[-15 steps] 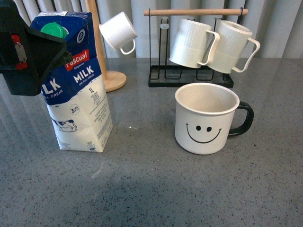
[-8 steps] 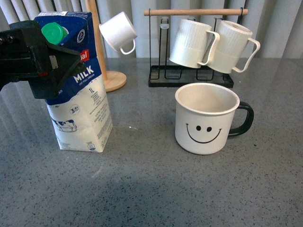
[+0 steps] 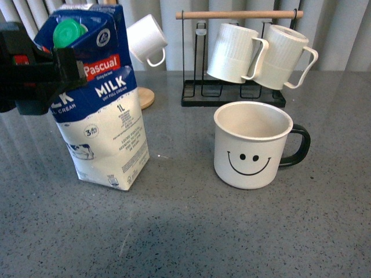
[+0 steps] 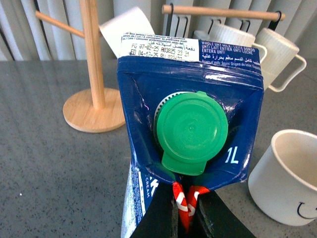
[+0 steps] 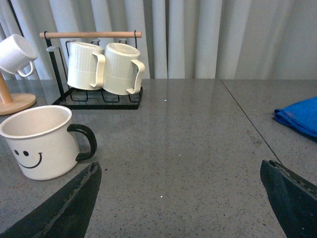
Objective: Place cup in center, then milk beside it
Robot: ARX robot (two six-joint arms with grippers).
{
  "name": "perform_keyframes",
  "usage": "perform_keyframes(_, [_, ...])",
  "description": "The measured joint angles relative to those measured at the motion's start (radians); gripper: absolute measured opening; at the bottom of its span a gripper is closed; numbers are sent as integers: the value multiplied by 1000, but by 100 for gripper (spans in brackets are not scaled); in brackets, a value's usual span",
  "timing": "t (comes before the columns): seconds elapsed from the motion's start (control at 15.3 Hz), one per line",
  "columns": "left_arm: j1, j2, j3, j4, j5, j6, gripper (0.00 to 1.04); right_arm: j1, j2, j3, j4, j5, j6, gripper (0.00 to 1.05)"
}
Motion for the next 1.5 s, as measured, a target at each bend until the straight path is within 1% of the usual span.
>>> perform_keyframes(0.13, [-74, -45, 24, 6, -122, 24, 3, 0, 0, 0, 0, 0, 0, 98])
perform_keyframes(0.26, [-180, -23, 53, 63, -277, 43, 3, 0, 0, 0, 0, 0, 0, 98])
perform_keyframes(0.33, [-216, 28, 66, 76, -322, 36, 3, 0, 0, 0, 0, 0, 0, 98])
perform_keyframes(0.39, [-238, 87, 74, 83, -344, 14, 3, 0, 0, 0, 0, 0, 0, 98])
perform_keyframes(0.65, [-271, 197, 115, 127, -400, -45, 3, 0, 0, 0, 0, 0, 0, 98])
perform_keyframes(0.98, [-341, 259, 154, 130, -417, -114, 3, 0, 0, 0, 0, 0, 0, 98])
perform_keyframes(1.31, [-343, 286, 162, 115, -440, -125, 3, 0, 0, 0, 0, 0, 0, 98])
perform_keyframes(1.5, [-344, 286, 182, 89, -429, -174, 40, 0, 0, 0, 0, 0, 0, 98])
